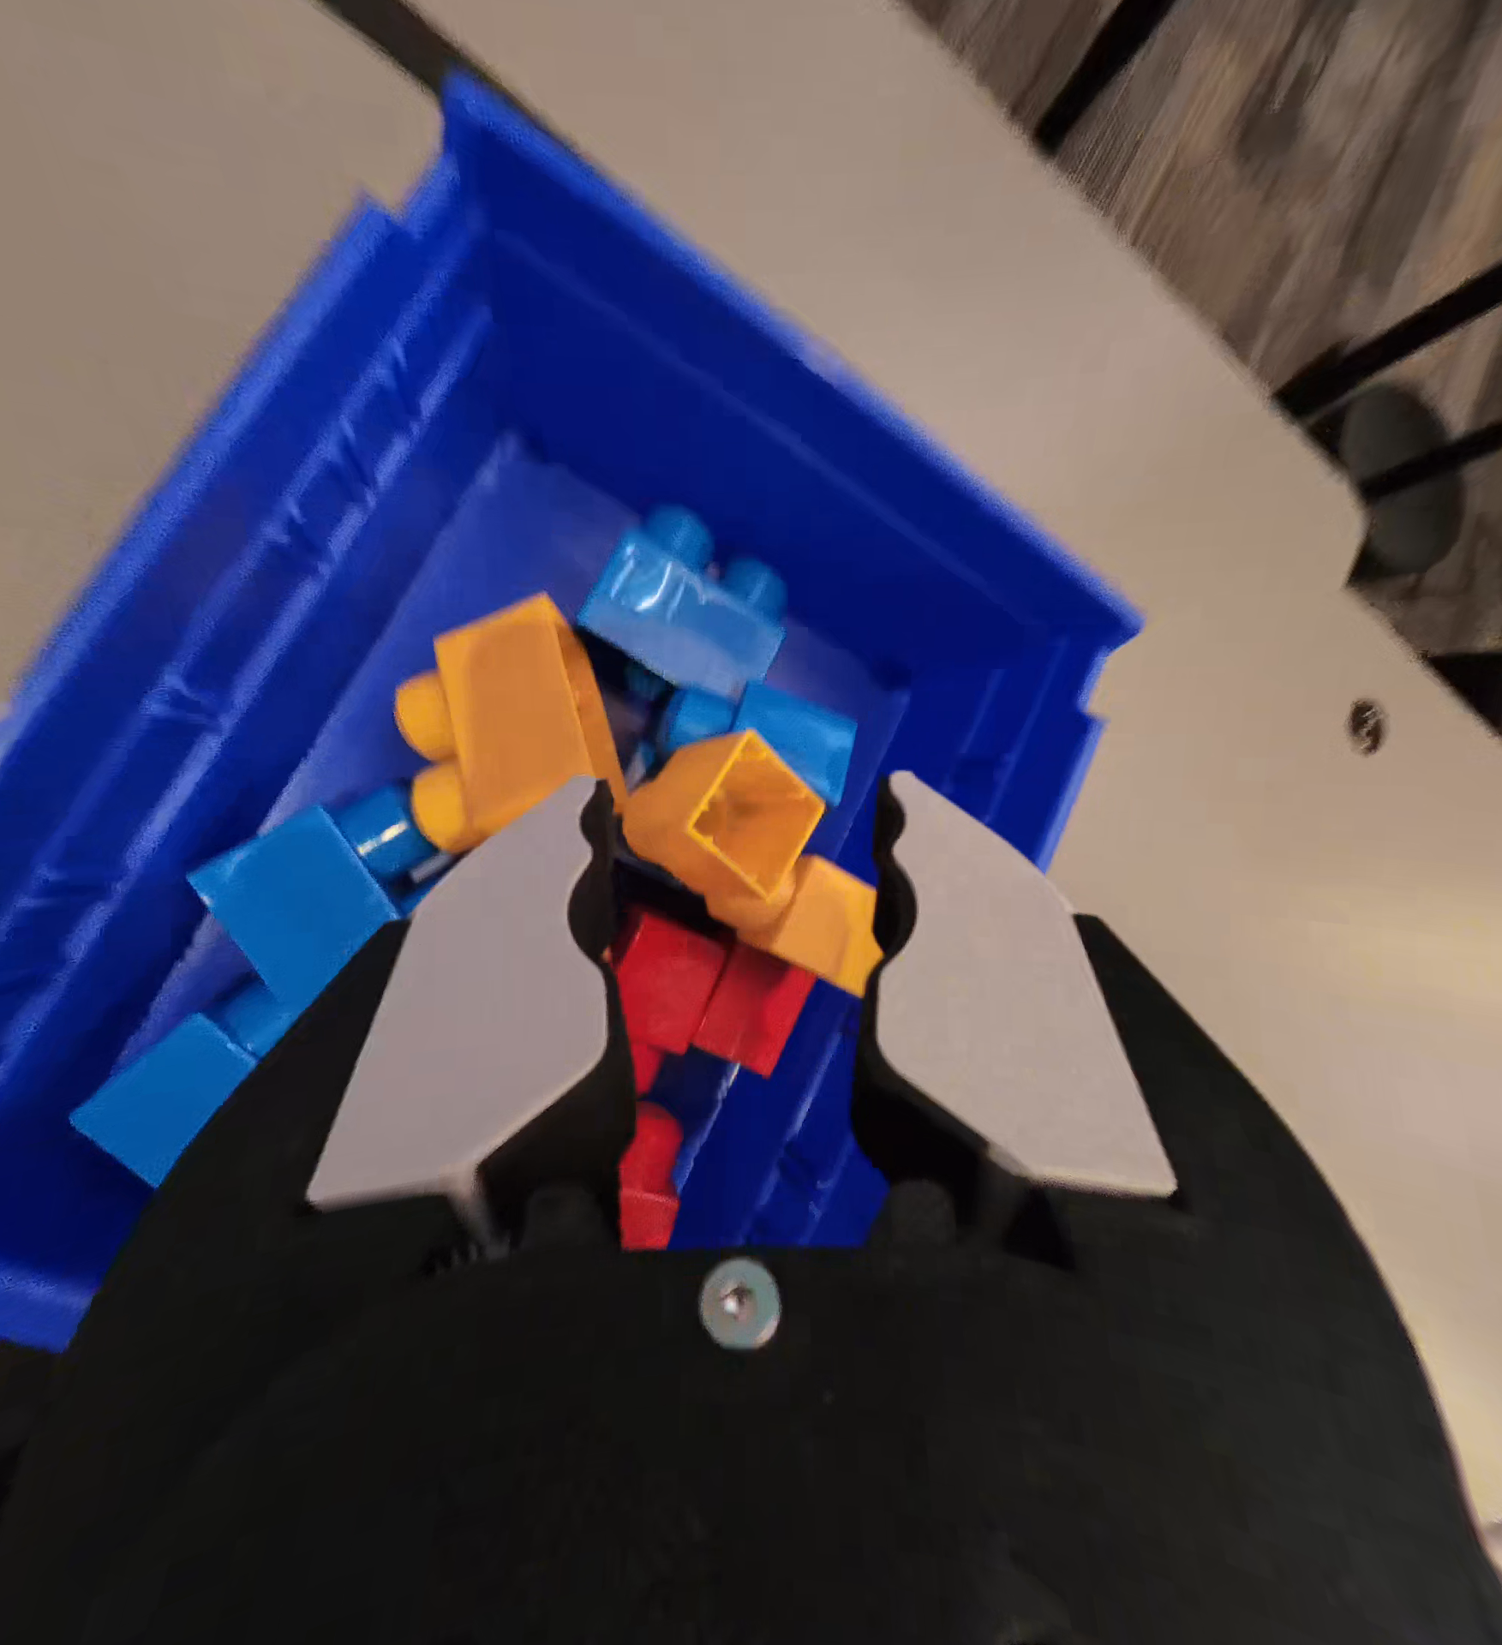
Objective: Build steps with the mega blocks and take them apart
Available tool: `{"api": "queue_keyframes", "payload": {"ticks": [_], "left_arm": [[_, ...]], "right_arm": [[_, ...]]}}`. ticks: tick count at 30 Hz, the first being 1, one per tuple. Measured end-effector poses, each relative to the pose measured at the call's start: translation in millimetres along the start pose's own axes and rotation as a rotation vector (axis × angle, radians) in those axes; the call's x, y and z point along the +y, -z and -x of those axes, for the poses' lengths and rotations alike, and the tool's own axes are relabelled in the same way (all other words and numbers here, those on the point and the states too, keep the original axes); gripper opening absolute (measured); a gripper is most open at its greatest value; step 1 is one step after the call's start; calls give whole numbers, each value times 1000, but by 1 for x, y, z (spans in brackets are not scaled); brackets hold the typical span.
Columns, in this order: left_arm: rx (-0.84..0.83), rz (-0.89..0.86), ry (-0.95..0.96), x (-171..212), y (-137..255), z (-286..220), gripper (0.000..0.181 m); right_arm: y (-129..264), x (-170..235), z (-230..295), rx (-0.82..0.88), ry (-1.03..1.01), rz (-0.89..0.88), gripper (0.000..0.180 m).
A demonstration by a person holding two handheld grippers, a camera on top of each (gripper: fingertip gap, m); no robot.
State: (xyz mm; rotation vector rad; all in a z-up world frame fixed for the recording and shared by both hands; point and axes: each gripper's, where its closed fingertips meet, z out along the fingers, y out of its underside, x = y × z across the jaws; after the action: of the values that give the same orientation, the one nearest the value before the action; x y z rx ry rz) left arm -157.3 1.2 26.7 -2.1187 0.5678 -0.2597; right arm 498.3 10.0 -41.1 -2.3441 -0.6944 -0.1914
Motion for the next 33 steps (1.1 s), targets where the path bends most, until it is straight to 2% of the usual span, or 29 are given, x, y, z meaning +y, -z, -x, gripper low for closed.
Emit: {"api": "queue_keyframes", "payload": {"ticks": [3, 7, 12, 16, 20, 23, 25, 28, 31, 33], "left_arm": [[-41, 37, 44, 13, -34, 20, 57], [-85, 136, 91, 38, -74, 34, 52], [-201, 279, 11, 65, -95, 47, 53], [-222, 302, -25, 70, -110, 46, 41], [-254, 349, -93, 70, -102, 48, 38], [-307, 330, -97, 57, -71, 56, 37], [-318, 233, -79, 34, -43, 53, 37], [-167, -29, -61, -19, -7, 11, 37], [230, -325, -78, -74, 22, -81, 36], [403, -428, -104, -95, 31, -135, 36]], "right_arm": [[11, -16, 0, 67, 52, -48, 57], [7, -14, 4, 108, 126, 9, 57], [-3, -11, 7, 112, 158, 53, 57], [-5, -14, 11, 106, 178, 56, 57], [-6, -16, 14, 103, 196, 62, 56], [-4, -20, 14, 122, 212, 57, 57], [1, -27, 11, 159, 212, 39, 57], [16, -54, 8, 258, 220, -57, 57], [40, -105, 31, 338, 283, -256, 56], [61, -143, 63, 367, 344, -434, 56]]}}
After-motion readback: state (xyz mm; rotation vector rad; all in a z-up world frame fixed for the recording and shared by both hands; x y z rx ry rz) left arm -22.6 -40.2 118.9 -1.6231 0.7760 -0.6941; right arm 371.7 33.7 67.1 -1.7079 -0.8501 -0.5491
